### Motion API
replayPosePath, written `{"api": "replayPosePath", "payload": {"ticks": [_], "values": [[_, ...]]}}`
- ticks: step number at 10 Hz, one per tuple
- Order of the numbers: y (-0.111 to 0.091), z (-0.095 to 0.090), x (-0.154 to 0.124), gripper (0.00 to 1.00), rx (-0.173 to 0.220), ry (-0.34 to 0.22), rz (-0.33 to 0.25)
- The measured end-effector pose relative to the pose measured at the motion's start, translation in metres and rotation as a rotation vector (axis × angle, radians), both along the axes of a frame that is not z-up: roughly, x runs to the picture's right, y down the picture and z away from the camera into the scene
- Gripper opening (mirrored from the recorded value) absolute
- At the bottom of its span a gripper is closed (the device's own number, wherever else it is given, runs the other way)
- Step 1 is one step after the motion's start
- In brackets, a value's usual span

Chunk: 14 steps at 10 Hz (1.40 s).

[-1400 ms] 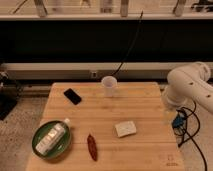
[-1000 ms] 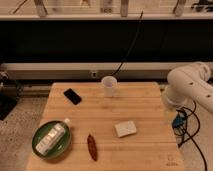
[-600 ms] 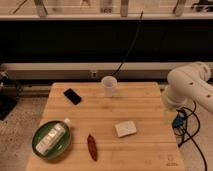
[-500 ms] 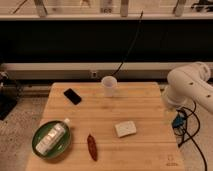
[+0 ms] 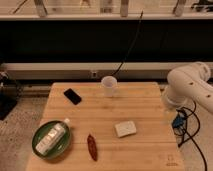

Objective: Push the eraser across the table

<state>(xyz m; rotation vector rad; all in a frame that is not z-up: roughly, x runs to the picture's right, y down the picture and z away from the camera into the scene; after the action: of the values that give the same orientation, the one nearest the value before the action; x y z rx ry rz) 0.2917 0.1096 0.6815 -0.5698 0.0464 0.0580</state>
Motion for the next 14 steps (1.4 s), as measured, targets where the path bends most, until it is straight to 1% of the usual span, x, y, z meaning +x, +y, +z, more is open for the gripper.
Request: {"api": "replayPosePath", "payload": {"ticks": [1, 2, 4, 7, 9, 11, 14], "values": [[0.000, 0.000, -0.001, 0.80, 0.001, -0.001, -0.004], [-0.004, 0.004, -0.007, 0.80, 0.011, -0.010, -0.027], [-0.014, 0.011, -0.034, 0.80, 0.025, -0.043, -0.072], [-0.022, 0.017, -0.047, 0.80, 0.042, -0.063, -0.120], [-0.025, 0.020, -0.064, 0.80, 0.049, -0.084, -0.153], [-0.031, 0.025, -0.086, 0.80, 0.057, -0.108, -0.187], [-0.038, 0.029, -0.102, 0.80, 0.070, -0.138, -0.238]]}}
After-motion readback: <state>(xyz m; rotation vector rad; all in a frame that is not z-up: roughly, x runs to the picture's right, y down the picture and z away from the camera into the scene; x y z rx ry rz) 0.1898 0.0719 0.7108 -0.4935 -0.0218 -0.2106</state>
